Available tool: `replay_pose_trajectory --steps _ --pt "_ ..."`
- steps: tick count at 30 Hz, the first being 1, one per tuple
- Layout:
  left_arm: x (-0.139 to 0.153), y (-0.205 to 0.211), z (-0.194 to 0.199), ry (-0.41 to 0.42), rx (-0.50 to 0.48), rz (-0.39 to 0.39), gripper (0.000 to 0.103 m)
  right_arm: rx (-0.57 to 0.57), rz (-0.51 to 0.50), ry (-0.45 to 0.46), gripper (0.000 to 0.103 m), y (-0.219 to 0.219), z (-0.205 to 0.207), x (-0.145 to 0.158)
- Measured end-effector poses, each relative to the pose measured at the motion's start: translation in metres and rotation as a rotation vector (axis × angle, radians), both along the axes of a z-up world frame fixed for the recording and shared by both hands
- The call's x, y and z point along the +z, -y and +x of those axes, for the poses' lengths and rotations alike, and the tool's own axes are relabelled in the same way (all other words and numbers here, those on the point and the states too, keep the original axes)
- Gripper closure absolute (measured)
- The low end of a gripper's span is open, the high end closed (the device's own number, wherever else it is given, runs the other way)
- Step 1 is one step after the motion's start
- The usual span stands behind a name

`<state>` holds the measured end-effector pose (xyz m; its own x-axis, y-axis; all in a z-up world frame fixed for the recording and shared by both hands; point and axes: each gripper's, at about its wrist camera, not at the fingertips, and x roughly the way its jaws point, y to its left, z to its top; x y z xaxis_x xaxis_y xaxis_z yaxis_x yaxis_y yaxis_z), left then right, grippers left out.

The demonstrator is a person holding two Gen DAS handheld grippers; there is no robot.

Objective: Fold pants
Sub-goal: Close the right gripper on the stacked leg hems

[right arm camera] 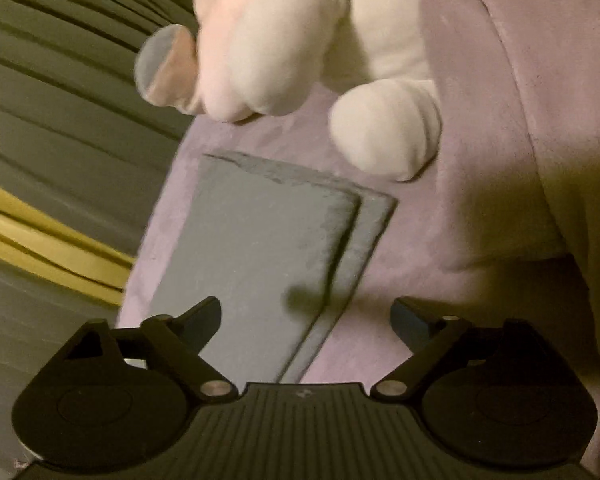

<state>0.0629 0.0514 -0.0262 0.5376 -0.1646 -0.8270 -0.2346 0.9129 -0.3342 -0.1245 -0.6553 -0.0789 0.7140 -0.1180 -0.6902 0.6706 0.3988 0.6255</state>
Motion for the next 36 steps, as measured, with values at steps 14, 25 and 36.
replay_pose_trajectory --steps 14,25,36 --pt "-0.024 -0.037 0.003 -0.031 0.252 -0.184 0.007 0.018 -0.083 0.037 0.082 0.012 0.031 -0.01" --pt "-0.026 -0.027 0.008 -0.035 0.226 -0.151 0.004 -0.001 -0.189 -0.02 0.089 0.001 0.042 -0.005" --pt "-0.027 -0.035 0.0 -0.02 0.23 -0.215 0.004 0.436 -0.643 0.177 0.093 -0.159 0.099 0.121"
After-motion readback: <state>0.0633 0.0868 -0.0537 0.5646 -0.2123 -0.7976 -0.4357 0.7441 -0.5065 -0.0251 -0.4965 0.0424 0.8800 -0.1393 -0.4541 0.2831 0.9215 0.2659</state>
